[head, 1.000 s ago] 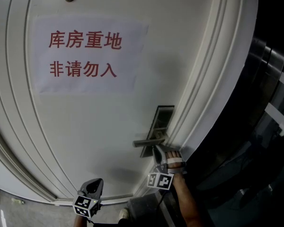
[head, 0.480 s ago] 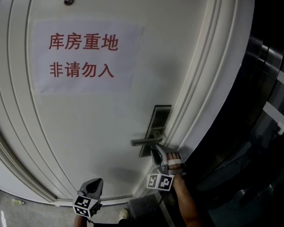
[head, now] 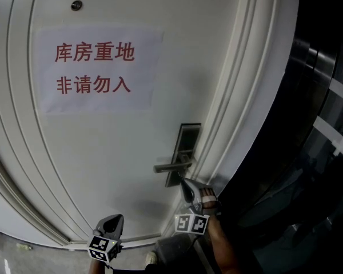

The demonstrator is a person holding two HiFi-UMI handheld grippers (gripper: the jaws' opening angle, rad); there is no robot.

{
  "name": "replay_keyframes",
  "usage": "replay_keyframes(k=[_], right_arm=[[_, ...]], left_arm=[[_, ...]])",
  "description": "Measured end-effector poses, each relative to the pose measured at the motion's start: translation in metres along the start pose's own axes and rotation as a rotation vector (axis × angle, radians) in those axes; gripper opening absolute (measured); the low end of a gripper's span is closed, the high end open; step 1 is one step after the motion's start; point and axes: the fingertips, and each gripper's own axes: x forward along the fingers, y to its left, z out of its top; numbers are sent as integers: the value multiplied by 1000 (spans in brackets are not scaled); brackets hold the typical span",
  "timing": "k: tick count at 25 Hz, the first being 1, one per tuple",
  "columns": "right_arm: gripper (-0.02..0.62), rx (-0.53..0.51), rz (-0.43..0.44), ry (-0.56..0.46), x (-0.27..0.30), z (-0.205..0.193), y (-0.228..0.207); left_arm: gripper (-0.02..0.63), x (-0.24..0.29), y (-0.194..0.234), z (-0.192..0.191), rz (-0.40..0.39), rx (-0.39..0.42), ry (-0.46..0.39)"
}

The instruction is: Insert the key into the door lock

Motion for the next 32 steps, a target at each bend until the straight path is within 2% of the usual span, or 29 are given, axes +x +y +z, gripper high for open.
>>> replay_keyframes(k=[6, 9, 15, 24, 30, 32], right_arm=[[23, 114, 4, 5, -17, 0, 5], [3, 222, 13, 11, -24, -3, 7], [3, 426, 6, 12, -38, -21, 24], [3, 804, 17, -11, -58, -21, 28], [2, 1004, 41, -10, -72, -22, 41], [2, 1037, 56, -14, -75, -20, 48]], left_arm=[[2, -2, -6, 5, -14, 14, -6], [2, -2, -8, 10, -22, 24, -14], [2, -4, -10, 21, -34, 49, -29], [2, -5, -13, 23, -39, 62, -29], [2, -7, -17, 24, -48, 66, -30], [2, -8, -19, 24, -52, 66, -29]])
